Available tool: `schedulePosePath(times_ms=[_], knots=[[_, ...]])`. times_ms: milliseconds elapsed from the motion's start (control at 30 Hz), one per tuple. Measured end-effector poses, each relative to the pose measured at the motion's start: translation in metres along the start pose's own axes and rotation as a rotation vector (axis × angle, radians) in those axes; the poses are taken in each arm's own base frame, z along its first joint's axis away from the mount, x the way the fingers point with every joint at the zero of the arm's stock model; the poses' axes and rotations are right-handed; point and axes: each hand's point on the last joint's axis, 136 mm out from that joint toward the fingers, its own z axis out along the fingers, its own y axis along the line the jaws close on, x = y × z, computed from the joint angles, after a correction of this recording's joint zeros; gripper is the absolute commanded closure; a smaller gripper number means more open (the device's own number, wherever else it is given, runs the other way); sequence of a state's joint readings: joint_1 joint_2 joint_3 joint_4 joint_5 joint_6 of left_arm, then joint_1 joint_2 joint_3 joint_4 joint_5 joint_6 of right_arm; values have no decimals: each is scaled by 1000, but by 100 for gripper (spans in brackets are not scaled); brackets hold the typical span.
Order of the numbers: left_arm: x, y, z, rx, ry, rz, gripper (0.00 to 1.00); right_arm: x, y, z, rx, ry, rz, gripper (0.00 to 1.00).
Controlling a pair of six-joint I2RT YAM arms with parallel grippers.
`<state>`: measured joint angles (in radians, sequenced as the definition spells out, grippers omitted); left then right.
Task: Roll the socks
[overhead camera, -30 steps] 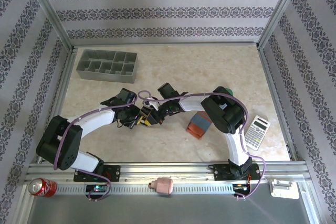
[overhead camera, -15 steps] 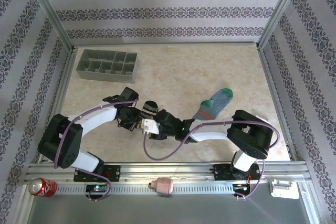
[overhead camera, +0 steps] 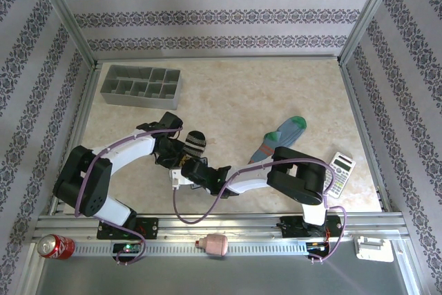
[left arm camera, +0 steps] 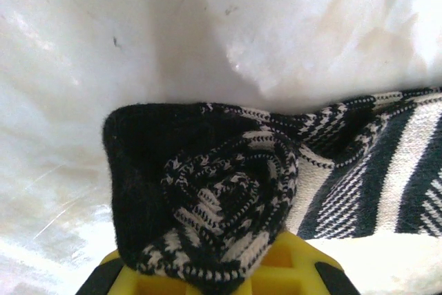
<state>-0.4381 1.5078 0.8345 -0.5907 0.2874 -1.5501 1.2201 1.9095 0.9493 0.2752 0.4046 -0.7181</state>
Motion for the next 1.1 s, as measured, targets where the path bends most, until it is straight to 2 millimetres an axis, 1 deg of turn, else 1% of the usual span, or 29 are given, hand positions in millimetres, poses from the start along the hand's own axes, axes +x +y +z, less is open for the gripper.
schedulePosePath(times_ms=[33,67,100,200,267,333,400,500,567,633,733,800,1000,1100], knots=[[-1,0,-1,4,-5,1,92,0,0,0,-1,0,0,99],[-1,-1,-1,9,-9,2,81,0,0,0,-4,-1,4,100],[-2,0,-2,14,-13,4,70,0,1,0,-8,-3,7,100],[-3,5,-7,33,-16,-1,43,-1,2,1,-41,-23,45,100],[-6,6,-16,69,-20,-16,30,0,2,1,-77,-43,85,100],[-15,8,-28,120,-43,-36,28,-2,-2,1,-119,-78,147,100],[-25,13,-43,180,-62,-68,30,4,-6,4,-167,-89,212,100],[-36,13,-62,249,-92,-76,30,9,-15,8,-236,-120,310,100],[-39,13,-66,268,-105,-69,31,10,-17,8,-285,-139,360,100],[-39,15,-64,270,-103,-60,33,10,-18,8,-334,-154,405,100],[-37,21,-54,264,-83,-45,34,10,-20,9,-404,-175,474,100],[-33,21,-48,273,-61,-30,34,10,-22,10,-462,-191,529,100],[-15,-3,-34,332,-10,55,33,9,-28,16,-638,-240,689,100],[-13,-14,-29,365,-2,67,37,12,-31,17,-714,-260,772,100]])
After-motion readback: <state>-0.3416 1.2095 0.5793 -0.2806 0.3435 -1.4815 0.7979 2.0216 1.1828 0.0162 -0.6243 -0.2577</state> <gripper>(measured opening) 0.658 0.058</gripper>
